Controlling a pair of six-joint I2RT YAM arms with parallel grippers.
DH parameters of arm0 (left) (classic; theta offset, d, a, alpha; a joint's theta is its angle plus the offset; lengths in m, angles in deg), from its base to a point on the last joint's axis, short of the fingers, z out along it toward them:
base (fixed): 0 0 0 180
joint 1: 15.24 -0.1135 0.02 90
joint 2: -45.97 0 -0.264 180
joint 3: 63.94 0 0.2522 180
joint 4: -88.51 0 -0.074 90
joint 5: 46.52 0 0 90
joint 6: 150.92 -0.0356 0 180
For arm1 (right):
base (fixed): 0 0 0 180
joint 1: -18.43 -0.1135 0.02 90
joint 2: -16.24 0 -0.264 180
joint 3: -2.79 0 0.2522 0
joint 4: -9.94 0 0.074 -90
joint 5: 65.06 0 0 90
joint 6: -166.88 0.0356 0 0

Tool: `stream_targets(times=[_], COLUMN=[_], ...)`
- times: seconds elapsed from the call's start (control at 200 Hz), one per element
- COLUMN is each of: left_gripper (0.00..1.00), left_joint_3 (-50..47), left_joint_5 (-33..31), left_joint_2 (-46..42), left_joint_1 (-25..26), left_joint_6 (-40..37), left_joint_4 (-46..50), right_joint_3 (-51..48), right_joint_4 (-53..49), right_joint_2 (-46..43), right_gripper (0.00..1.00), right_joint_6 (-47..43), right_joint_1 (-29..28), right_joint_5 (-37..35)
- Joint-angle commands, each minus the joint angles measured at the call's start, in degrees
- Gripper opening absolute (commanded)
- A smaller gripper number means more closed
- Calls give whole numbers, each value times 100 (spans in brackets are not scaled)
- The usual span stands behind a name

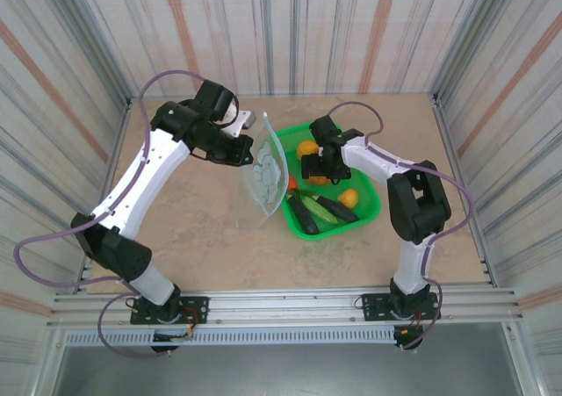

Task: Place the food in the zip-top bag and seal the zipper

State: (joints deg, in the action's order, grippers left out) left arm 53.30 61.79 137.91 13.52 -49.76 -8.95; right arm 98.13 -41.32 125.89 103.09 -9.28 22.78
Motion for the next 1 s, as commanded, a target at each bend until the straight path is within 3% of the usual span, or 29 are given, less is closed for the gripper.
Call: stream_targets(times=[0.0,0.351,0.571,0.997], left_gripper=[0,0,0,0], left_joint_3=[-94,-135,-140,88], left_joint_5=[-8,-55,-46,42], left_joint_2=[-62,-95,-89,52], left_joint_1=[25,25,34,32], left_joint_6=[-95,-105,-80,-28], left_joint_4=[24,-4,4,-26], right_joint_3=[171,514,487,446], right_joint_4=[-3,14,-3,-414], right_joint_2=[215,694,436,-1772], right_gripper=[99,100,86,83], right_joint_6=[529,797,618,-156], right_joint_1=[21,59,72,46], right_joint_5=[-127,-205,-121,114])
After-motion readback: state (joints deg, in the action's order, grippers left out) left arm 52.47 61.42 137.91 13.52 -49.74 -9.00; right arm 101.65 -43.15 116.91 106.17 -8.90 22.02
